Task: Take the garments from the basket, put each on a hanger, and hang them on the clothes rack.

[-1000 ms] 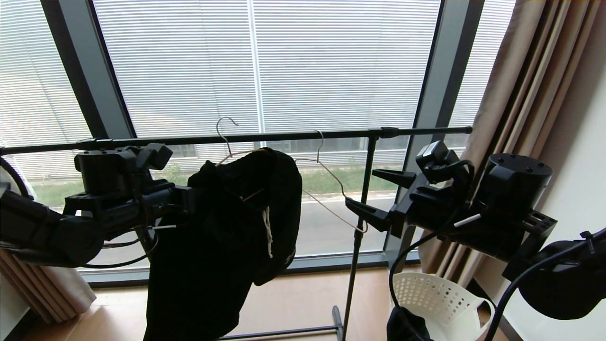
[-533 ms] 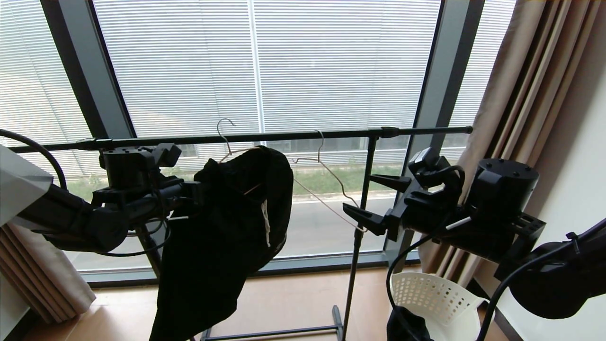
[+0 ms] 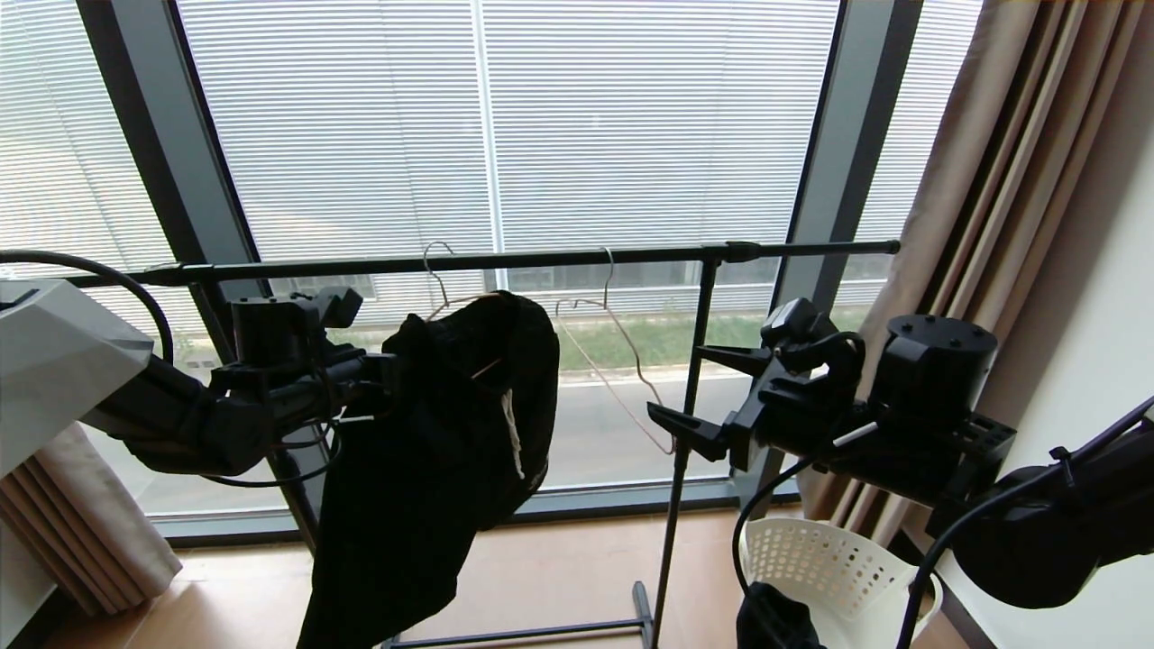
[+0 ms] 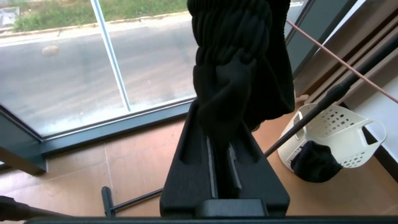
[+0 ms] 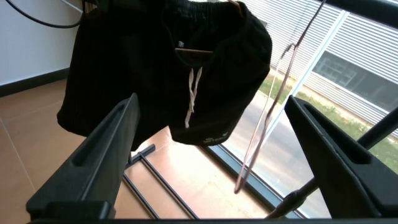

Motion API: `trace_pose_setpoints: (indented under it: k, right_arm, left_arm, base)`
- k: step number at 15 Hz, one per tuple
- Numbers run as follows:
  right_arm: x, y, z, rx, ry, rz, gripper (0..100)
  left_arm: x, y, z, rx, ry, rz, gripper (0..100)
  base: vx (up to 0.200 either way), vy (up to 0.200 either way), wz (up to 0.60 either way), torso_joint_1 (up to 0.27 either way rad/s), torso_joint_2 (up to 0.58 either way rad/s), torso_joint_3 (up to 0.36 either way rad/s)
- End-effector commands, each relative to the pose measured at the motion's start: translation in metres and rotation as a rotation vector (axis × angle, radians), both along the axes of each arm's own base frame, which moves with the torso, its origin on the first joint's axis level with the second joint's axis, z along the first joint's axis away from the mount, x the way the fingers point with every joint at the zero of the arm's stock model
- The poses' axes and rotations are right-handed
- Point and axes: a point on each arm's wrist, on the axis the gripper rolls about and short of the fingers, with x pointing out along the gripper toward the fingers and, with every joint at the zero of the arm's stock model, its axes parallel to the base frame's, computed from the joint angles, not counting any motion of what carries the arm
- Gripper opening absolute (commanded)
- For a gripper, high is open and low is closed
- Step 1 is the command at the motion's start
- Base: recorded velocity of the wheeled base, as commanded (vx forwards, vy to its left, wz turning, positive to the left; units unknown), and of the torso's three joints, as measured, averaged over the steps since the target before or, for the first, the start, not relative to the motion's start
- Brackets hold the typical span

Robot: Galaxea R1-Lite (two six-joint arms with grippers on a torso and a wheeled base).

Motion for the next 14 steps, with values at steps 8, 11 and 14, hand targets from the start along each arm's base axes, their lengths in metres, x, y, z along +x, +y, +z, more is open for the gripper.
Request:
trace_pose_setpoints:
  k: [8, 11, 14]
  right_arm:
    - [0.007, 0.004, -0.013, -0.001, 0.000, 0.001, 100]
    - [0.007, 0.002, -0.012, -0.001, -0.001, -0.002, 100]
    - [0.006, 0.002, -0.011, 0.000, -0.002, -0.002, 100]
  left_arm:
    - [-0.003, -0.003, -0.005, 0.002, 0.019, -0.010, 100]
    - [-0.021, -0.008, 0.008, 0.007, 0.011, -0.031, 100]
    - [-0.050, -0.011, 0.017, 0.028, 0.020, -0.055, 100]
  base:
    - [0.000, 0.000, 0.00, 0.000, 0.00, 0.000]
    - [0.000, 0.000, 0.00, 0.000, 0.00, 0.000]
    - [0.000, 0.000, 0.00, 0.000, 0.00, 0.000]
